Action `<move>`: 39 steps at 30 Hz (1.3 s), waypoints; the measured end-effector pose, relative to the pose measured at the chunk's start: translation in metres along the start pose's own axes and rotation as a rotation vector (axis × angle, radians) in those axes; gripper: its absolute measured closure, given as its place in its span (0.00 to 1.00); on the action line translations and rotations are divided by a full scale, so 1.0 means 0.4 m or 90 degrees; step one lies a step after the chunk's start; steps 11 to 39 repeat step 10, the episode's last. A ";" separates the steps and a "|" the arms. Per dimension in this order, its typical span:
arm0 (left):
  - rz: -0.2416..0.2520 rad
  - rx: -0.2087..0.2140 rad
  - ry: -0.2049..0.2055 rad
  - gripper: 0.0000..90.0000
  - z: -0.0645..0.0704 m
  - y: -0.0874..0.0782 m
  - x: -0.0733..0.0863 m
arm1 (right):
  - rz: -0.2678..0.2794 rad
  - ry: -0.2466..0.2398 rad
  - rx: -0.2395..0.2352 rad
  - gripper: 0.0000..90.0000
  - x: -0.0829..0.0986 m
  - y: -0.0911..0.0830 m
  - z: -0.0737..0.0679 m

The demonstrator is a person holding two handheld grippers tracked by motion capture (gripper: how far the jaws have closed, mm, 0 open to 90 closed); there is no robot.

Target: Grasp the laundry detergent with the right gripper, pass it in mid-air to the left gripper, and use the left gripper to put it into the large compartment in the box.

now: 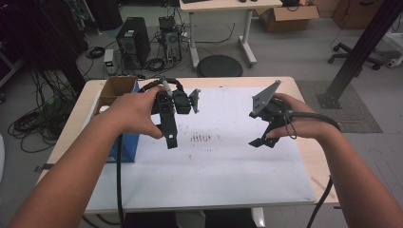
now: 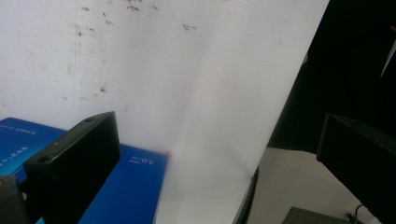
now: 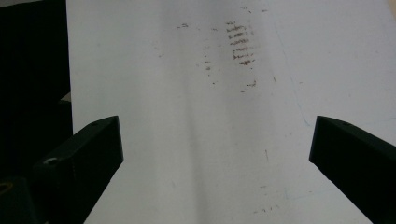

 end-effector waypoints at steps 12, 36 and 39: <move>-0.001 -0.005 -0.005 0.00 -0.003 0.004 -0.001 | 0.008 0.005 0.000 0.03 0.005 -0.001 0.001; -0.001 -0.005 -0.005 0.00 -0.003 0.004 -0.001 | 0.008 0.005 0.000 0.03 0.005 -0.001 0.001; -0.001 -0.005 -0.005 0.00 -0.003 0.004 -0.001 | 0.008 0.005 0.000 0.03 0.005 -0.001 0.001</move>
Point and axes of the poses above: each handheld gripper's, and its own axes: y roughly forward along the jaws, x roughly out of its underside, z roughly to its right, the point moved 8 cm from there along y, roughly forward along the jaws, and after that the axes turned 13 degrees about -x, right-handed, at the moved point
